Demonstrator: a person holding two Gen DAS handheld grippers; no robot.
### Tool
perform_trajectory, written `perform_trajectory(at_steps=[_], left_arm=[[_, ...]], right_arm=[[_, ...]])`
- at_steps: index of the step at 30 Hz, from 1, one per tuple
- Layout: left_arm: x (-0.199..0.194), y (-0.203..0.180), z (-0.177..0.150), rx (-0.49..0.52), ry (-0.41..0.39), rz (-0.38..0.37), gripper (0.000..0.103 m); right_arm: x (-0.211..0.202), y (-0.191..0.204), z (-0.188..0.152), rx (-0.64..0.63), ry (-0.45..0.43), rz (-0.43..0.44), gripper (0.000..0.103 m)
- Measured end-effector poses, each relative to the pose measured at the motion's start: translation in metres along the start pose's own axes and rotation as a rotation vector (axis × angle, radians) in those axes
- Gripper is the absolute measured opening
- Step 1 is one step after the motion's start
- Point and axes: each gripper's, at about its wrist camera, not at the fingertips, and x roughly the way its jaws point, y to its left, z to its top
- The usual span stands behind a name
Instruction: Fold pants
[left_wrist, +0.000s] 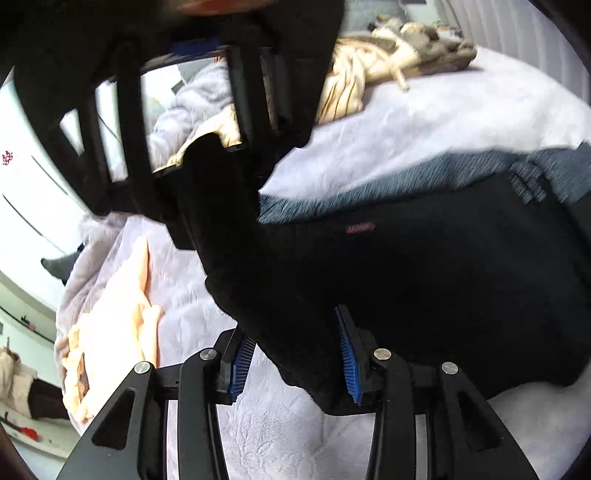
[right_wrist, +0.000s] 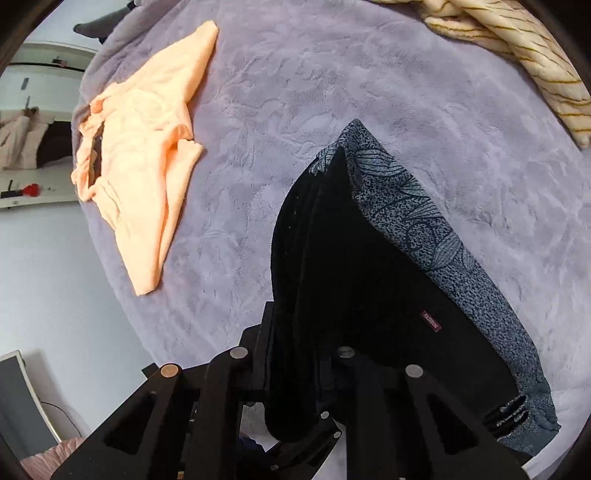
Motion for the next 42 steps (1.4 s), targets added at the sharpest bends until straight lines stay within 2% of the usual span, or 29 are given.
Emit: perform_trajectory(at_steps=[6,11,15,21,24,27,31,33,34,36,39,40,41,42], left_arm=[[-0.050,-0.011,0.031,-0.024,-0.089,-0.067,0.042],[-0.093,-0.039,0.057,-0.002,-0.169,-0.129,0.042],[-0.125,-0.079,0.078,0.055,-0.234,-0.205,0.042],[-0.154,-0.157,0.095,0.187,-0.278,-0.306,0.042],[-0.149,-0.198,0.095,0.256,-0.260,-0.347,0.042],[-0.140,-0.241,0.087,0.319,-0.216,-0.365,0.042],[-0.121,-0.289,0.074,0.397,-0.125,-0.386,0.042],[-0.114,-0.303,0.068,0.439,-0.073,-0.392,0.048],[-0.112,-0.301,0.065,0.452,-0.051,-0.411,0.054],[-0.110,-0.292,0.057,0.450,-0.023,-0.464,0.057],[-0.126,-0.271,0.054,0.465,-0.052,-0.483,0.059],[-0.129,-0.260,0.054,0.456,-0.057,-0.477,0.072],[-0.130,-0.246,0.055,0.431,-0.060,-0.467,0.079],[-0.126,-0.226,0.059,0.388,-0.056,-0.456,0.079]], right_arm=[[-0.063,-0.031,-0.042,0.078,-0.146,0.154,0.017],[-0.113,-0.068,-0.096,0.149,-0.296,0.262,0.017],[-0.154,-0.109,-0.154,0.204,-0.423,0.297,0.017],[-0.185,-0.177,-0.241,0.347,-0.542,0.296,0.017],[-0.183,-0.223,-0.288,0.456,-0.579,0.305,0.017],[-0.169,-0.259,-0.318,0.538,-0.590,0.302,0.017],[-0.132,-0.310,-0.354,0.623,-0.563,0.277,0.017],[-0.107,-0.330,-0.366,0.664,-0.533,0.269,0.017],[-0.093,-0.340,-0.371,0.681,-0.514,0.261,0.017],[-0.070,-0.351,-0.379,0.708,-0.484,0.251,0.019],[-0.057,-0.359,-0.389,0.744,-0.485,0.245,0.025],[-0.058,-0.359,-0.392,0.757,-0.496,0.242,0.025],[-0.061,-0.359,-0.394,0.757,-0.498,0.227,0.026],[-0.066,-0.358,-0.396,0.753,-0.495,0.197,0.029]])
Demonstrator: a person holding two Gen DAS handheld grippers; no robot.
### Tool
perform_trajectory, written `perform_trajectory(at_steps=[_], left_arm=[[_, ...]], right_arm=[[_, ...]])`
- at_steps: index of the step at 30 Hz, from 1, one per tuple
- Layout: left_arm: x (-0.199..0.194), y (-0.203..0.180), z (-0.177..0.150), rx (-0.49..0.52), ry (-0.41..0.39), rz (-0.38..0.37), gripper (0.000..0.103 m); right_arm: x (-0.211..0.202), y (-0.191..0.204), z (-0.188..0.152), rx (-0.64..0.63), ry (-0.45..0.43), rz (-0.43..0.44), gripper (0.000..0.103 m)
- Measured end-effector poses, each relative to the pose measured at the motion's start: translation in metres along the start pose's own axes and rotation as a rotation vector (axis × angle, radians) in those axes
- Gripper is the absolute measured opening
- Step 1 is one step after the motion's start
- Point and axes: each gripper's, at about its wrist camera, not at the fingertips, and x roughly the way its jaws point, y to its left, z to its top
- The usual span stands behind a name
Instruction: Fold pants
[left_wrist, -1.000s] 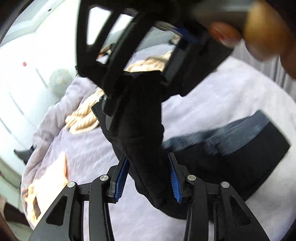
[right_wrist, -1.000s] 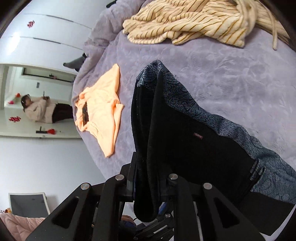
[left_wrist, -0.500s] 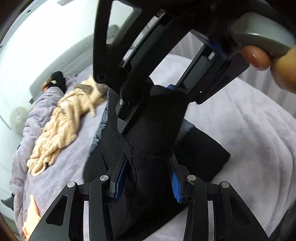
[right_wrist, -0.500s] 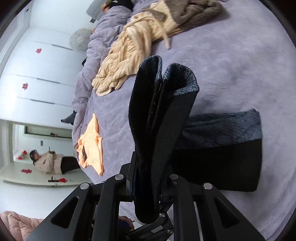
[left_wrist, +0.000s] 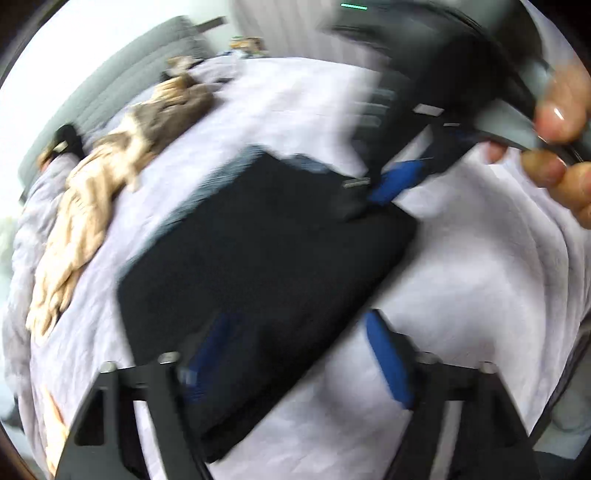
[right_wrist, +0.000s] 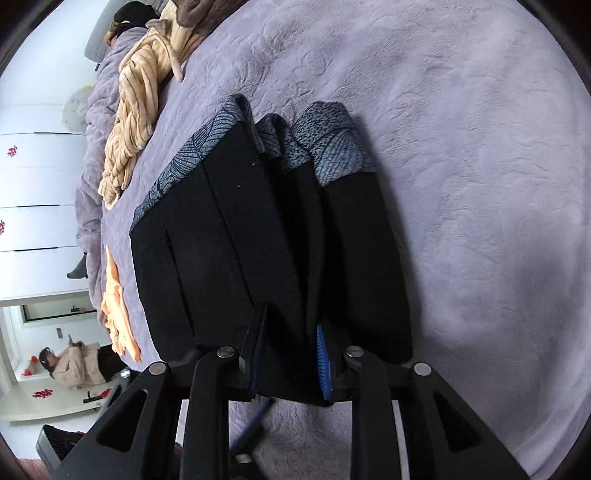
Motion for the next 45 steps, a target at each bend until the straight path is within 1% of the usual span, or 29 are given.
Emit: perform_trajectory(at_steps=[2,3,4,7,8,9,11,12,13,15,16,17,19,23,29,30,31,32,34,39,42,45], left_arm=[[-0.003,0.027,-0.006,-0.088,0.022,0.029,0.079],[-0.001,0.048,-0.010,-0.160,0.043,0.055,0.079],[0.003,0.065,-0.011,-0.212,0.060,0.071,0.079],[0.030,0.125,-0.017,-0.368,0.149,0.092,0.079],[0.041,0.139,-0.018,-0.404,0.174,0.082,0.079],[0.056,0.148,-0.021,-0.432,0.214,0.055,0.079],[0.073,0.149,-0.027,-0.453,0.287,0.025,0.083],[0.076,0.148,-0.030,-0.467,0.292,0.032,0.083],[0.077,0.151,-0.029,-0.479,0.286,0.029,0.084],[0.077,0.148,-0.033,-0.496,0.291,-0.007,0.085],[0.076,0.145,-0.036,-0.502,0.295,-0.012,0.093],[0.077,0.142,-0.040,-0.502,0.303,-0.014,0.098],[0.080,0.146,-0.043,-0.515,0.296,-0.022,0.098],[0.084,0.153,-0.042,-0.552,0.317,-0.050,0.098],[0.085,0.152,-0.041,-0.537,0.315,-0.044,0.098],[0.086,0.152,-0.042,-0.543,0.317,-0.046,0.099],[0.085,0.151,-0.043,-0.547,0.320,-0.040,0.102],[0.084,0.149,-0.044,-0.550,0.321,-0.040,0.102],[0.086,0.153,-0.043,-0.557,0.325,-0.049,0.102],[0.088,0.156,-0.041,-0.553,0.326,-0.040,0.102],[0.090,0.156,-0.040,-0.553,0.336,-0.038,0.102],[0.086,0.150,-0.035,-0.526,0.331,-0.031,0.102]], right_arm=[[-0.014,0.006,-0.003,-0.046,-0.024,-0.083,0.029],[-0.022,0.010,-0.004,-0.069,-0.039,-0.111,0.029],[-0.030,0.015,-0.006,-0.091,-0.061,-0.122,0.029],[-0.045,0.032,-0.007,-0.117,-0.117,-0.095,0.029],[-0.046,0.039,-0.006,-0.121,-0.131,-0.086,0.029],[-0.044,0.045,-0.004,-0.122,-0.139,-0.075,0.029],[-0.031,0.056,-0.001,-0.117,-0.130,-0.060,0.029],[-0.020,0.060,-0.001,-0.112,-0.109,-0.067,0.029],[-0.004,0.062,-0.002,-0.112,-0.074,-0.101,0.029],[0.019,0.059,-0.008,-0.105,-0.035,-0.175,0.029],[0.026,0.056,-0.013,-0.095,-0.039,-0.204,0.029],[0.026,0.055,-0.017,-0.091,-0.054,-0.209,0.029],[0.022,0.053,-0.020,-0.080,-0.078,-0.188,0.029],[0.018,0.046,-0.019,-0.057,-0.060,-0.153,0.029],[0.016,0.051,-0.020,-0.069,-0.063,-0.166,0.029],[0.015,0.050,-0.022,-0.072,-0.063,-0.164,0.030],[0.014,0.051,-0.022,-0.078,-0.061,-0.159,0.032],[0.012,0.052,-0.022,-0.086,-0.061,-0.156,0.034],[0.007,0.050,-0.024,-0.100,-0.065,-0.166,0.041],[-0.005,0.041,-0.025,-0.097,-0.076,-0.207,0.051],[-0.007,0.030,-0.024,-0.062,-0.074,-0.203,0.051],[-0.009,0.021,-0.025,-0.035,-0.073,-0.194,0.051]])
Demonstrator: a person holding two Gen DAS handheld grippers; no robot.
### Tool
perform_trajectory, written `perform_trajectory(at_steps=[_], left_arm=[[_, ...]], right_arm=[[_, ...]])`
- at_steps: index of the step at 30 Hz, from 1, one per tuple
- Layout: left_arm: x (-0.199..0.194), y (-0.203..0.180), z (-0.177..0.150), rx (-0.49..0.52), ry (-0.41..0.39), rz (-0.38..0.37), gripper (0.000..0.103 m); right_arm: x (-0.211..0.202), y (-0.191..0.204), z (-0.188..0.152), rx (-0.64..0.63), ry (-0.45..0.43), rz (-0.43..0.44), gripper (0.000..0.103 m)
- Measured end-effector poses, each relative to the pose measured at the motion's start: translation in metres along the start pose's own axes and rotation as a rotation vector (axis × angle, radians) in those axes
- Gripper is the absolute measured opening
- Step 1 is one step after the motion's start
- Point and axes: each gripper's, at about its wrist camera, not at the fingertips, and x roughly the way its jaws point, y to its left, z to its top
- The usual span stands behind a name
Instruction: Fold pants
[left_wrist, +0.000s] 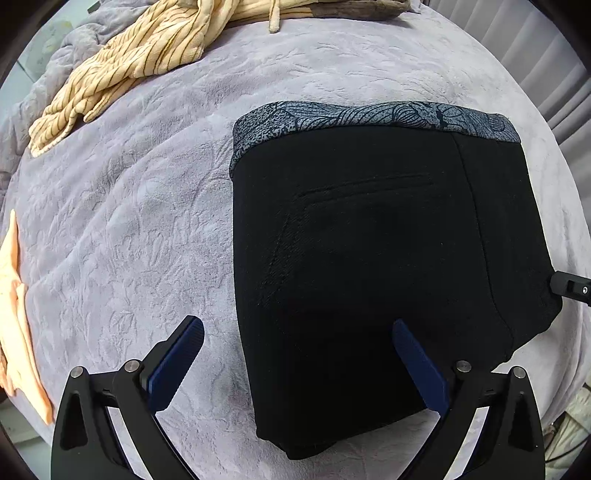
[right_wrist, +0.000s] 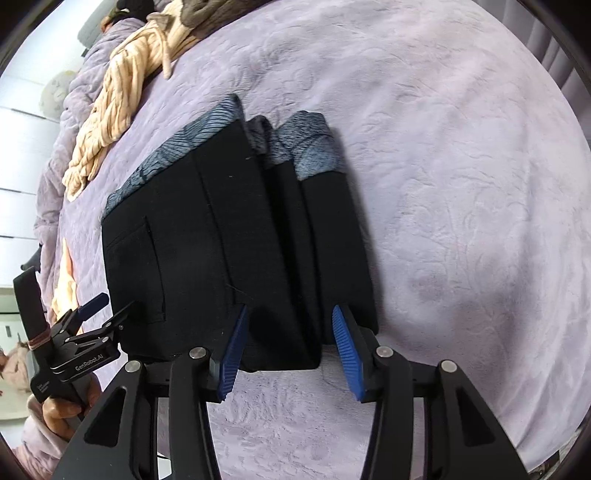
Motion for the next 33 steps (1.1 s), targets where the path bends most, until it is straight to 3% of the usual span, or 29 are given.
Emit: perform_trajectory(at_steps=[3,5,9,10,20,25,29,33], left_arm=[[-0.001,-0.001,0.001,0.017,-0.004,-0.005,0.102],[-0.001,0.004,0.004,-0.002,0.010,-0.052,0.102],[-0.005,0.026,0.012,-0.087,0.027,-0.234,0.102],[-0.006,0.030,0.014,-0.098,0.023,-0.265,0.102],[0.028,0.053,0.037,-0.167,0.091,-0.410,0.102],[0.054,0.047,0.030,-0.193,0.120,-0.491,0.102],[0.060,0.033,0.033,-0.173,0.111,-0.485,0.102],[0.067,0.028,0.036,-0.206,0.122,-0.491,0.103]], right_arm=[[-0.001,-0.004,0.000,-0.001,-0.002,-0.002,0.051],[-0.002,-0.006,0.001,-0.005,-0.005,-0.001,0.056],[-0.008,-0.009,0.005,-0.028,-0.039,0.046,0.082],[-0.010,-0.011,0.007,-0.039,-0.050,0.073,0.084],[0.016,-0.034,0.036,-0.023,0.026,0.213,0.084],[0.051,-0.039,0.049,-0.053,0.137,0.300,0.084],[0.062,-0.029,0.056,-0.071,0.136,0.350,0.087],[0.077,-0.037,0.060,0.043,0.160,0.364,0.087]])
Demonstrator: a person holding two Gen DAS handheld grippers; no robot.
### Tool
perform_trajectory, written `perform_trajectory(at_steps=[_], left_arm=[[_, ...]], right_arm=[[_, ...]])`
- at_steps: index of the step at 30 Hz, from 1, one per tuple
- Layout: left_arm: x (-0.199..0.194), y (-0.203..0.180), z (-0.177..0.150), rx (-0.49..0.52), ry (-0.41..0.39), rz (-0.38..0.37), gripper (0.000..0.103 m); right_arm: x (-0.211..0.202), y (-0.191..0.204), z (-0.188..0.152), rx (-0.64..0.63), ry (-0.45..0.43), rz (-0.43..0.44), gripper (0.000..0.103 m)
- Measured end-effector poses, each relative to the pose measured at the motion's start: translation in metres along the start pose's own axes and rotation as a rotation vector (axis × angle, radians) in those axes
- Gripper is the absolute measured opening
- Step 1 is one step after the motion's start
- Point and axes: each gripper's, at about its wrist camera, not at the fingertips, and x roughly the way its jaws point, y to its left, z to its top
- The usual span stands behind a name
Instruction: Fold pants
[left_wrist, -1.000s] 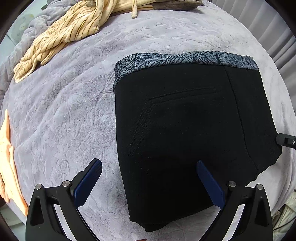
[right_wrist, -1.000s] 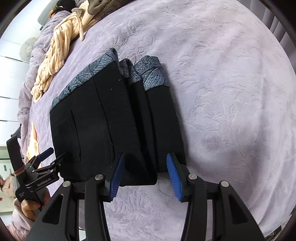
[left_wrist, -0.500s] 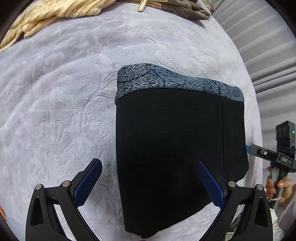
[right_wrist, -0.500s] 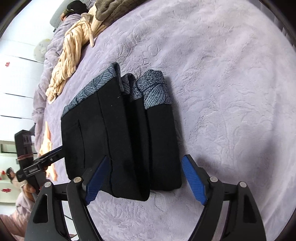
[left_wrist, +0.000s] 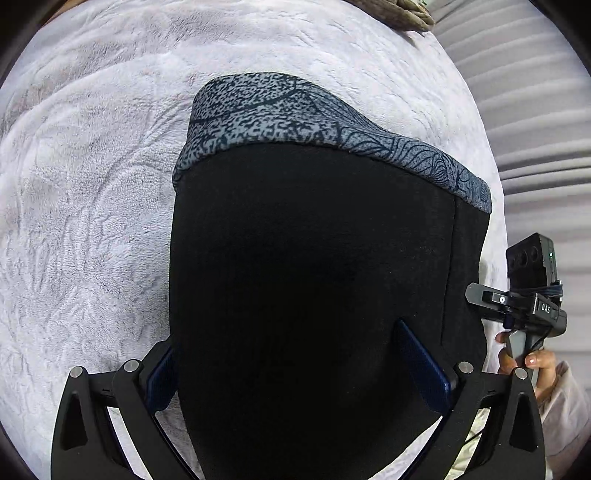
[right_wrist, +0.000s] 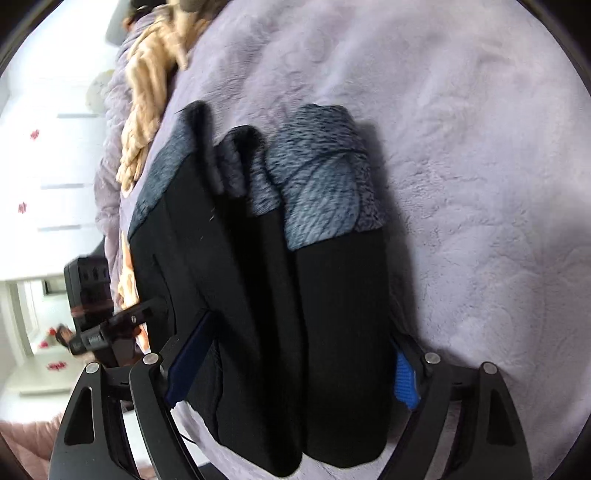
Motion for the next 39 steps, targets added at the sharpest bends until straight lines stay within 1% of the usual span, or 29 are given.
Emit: perform_trajectory(at_steps=[1,2,3,4,5,6,7,8,10,13,15,18,20,21,22,23,24,25,26,27,28,29,30,32,34,36,37,38,39], left_arm=[[-0.001,-0.001,0.000,-0.008,-0.001,-0.003,0.103],[-0.002,-0.003,-0.002,-0.012,-0.007,-0.005,0.100],[-0.008,-0.002,-0.005,-0.007,-0.017,-0.017,0.094],[-0.011,-0.004,-0.007,0.000,-0.029,-0.017,0.089],[-0.017,-0.009,-0.010,0.016,-0.046,-0.017,0.082],[-0.024,-0.009,-0.012,0.024,-0.056,-0.022,0.079],[-0.029,-0.009,-0.014,0.026,-0.062,-0.028,0.072],[-0.034,-0.011,-0.016,0.028,-0.067,-0.035,0.066],[-0.048,-0.014,-0.020,0.039,-0.079,-0.046,0.062],[-0.075,-0.012,-0.035,0.069,-0.095,-0.026,0.062],[-0.094,-0.006,-0.047,0.072,-0.106,-0.014,0.062],[-0.121,0.015,-0.067,0.044,-0.120,-0.002,0.062],[-0.138,0.034,-0.083,0.017,-0.131,0.020,0.062],[-0.143,0.047,-0.093,-0.008,-0.132,0.044,0.065],[-0.145,0.059,-0.100,-0.034,-0.127,0.075,0.075],[-0.142,0.074,-0.107,-0.067,-0.118,0.141,0.080],[-0.137,0.086,-0.115,-0.091,-0.110,0.209,0.080],[-0.134,0.097,-0.120,-0.118,-0.092,0.276,0.080],[-0.132,0.107,-0.125,-0.144,-0.075,0.325,0.080],[-0.136,0.116,-0.130,-0.170,-0.077,0.329,0.080],[-0.143,0.119,-0.134,-0.184,-0.097,0.319,0.080],[-0.149,0.120,-0.135,-0.185,-0.117,0.317,0.080],[-0.157,0.118,-0.136,-0.173,-0.147,0.328,0.080],[-0.168,0.114,-0.136,-0.141,-0.184,0.344,0.080],[-0.169,0.111,-0.133,-0.121,-0.198,0.338,0.080],[-0.158,0.105,-0.125,-0.114,-0.192,0.358,0.080],[-0.154,0.116,-0.124,-0.112,-0.177,0.374,0.080],[-0.143,0.118,-0.121,-0.111,-0.150,0.395,0.080],[-0.127,0.108,-0.114,-0.116,-0.128,0.409,0.080]], right_arm=[[0.001,-0.002,0.000,0.023,-0.002,0.008,0.086],[0.001,-0.002,0.000,0.029,-0.003,0.008,0.086],[0.001,-0.001,-0.001,0.031,-0.002,0.005,0.081],[-0.002,0.003,-0.003,0.027,0.005,0.006,0.074],[-0.004,0.004,-0.005,0.024,0.006,0.010,0.070],[-0.009,0.008,-0.009,0.022,0.002,0.020,0.061],[-0.012,0.015,-0.009,0.019,0.000,0.027,0.055],[-0.016,0.018,-0.010,0.015,-0.003,0.033,0.053],[-0.025,0.029,-0.015,0.011,-0.017,0.063,0.047],[-0.035,0.047,-0.025,0.002,-0.036,0.112,0.046],[-0.038,0.063,-0.034,-0.015,-0.032,0.139,0.046],[-0.037,0.087,-0.053,-0.051,-0.019,0.163,0.046],[-0.029,0.102,-0.068,-0.051,-0.012,0.198,0.046],[-0.022,0.109,-0.076,-0.049,-0.009,0.214,0.046],[-0.011,0.117,-0.087,-0.055,-0.003,0.219,0.046],[-0.003,0.122,-0.093,-0.061,0.001,0.211,0.046],[0.013,0.127,-0.102,-0.064,0.011,0.172,0.046],[0.029,0.126,-0.110,-0.043,0.029,0.130,0.048],[0.041,0.124,-0.115,-0.015,0.051,0.093,0.049],[0.054,0.120,-0.121,0.022,0.079,0.029,0.049],[0.062,0.118,-0.127,0.044,0.089,-0.028,0.052],[0.062,0.120,-0.129,0.043,0.079,-0.040,0.052],[0.055,0.125,-0.132,0.029,0.056,-0.054,0.052],[0.042,0.133,-0.133,0.002,0.030,-0.111,0.053],[0.026,0.145,-0.129,-0.035,-0.015,-0.187,0.053],[0.010,0.163,-0.126,-0.085,-0.068,-0.220,0.052],[0.006,0.169,-0.125,-0.109,-0.087,-0.223,0.050],[0.003,0.181,-0.124,-0.143,-0.104,-0.226,0.050],[-0.001,0.183,-0.124,-0.166,-0.107,-0.225,0.050]])
